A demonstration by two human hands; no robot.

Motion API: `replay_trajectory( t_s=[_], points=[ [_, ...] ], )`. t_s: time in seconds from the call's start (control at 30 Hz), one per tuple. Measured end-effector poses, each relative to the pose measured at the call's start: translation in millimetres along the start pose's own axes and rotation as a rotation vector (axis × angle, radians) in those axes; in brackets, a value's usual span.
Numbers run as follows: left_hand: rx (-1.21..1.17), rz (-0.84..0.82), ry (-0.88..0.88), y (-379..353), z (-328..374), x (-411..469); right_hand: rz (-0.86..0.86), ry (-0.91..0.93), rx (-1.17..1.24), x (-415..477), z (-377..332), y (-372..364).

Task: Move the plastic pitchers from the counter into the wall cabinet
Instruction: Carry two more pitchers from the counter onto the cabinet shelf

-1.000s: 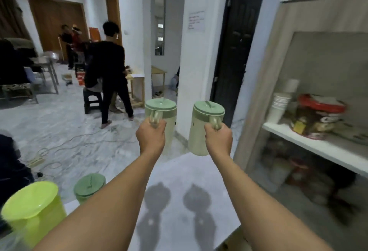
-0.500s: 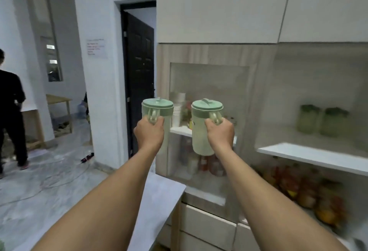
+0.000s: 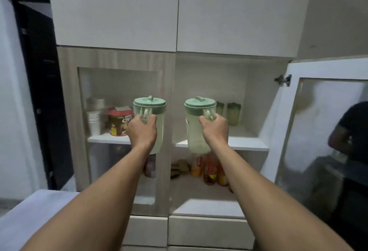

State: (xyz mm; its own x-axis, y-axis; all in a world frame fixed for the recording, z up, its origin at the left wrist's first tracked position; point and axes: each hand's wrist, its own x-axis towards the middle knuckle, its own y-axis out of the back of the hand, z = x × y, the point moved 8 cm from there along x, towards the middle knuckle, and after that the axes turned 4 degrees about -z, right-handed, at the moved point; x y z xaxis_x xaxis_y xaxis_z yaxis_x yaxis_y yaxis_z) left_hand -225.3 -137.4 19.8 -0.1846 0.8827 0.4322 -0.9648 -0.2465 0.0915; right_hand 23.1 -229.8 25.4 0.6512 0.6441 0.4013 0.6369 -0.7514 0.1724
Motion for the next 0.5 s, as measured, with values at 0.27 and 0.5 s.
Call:
replay_trajectory(
  t_s=[0.27,0.5],
  points=[
    [-0.081,-0.142,-0.011,-106.7,23.2,-24.5,0.135,-0.046,-0.021,38.8,39.0,82.5],
    [-0.146,-0.234,-0.018,-192.3,19.5,2.4,0.231,-0.056,-0.032,93.5,66.3,102.1]
  ],
)
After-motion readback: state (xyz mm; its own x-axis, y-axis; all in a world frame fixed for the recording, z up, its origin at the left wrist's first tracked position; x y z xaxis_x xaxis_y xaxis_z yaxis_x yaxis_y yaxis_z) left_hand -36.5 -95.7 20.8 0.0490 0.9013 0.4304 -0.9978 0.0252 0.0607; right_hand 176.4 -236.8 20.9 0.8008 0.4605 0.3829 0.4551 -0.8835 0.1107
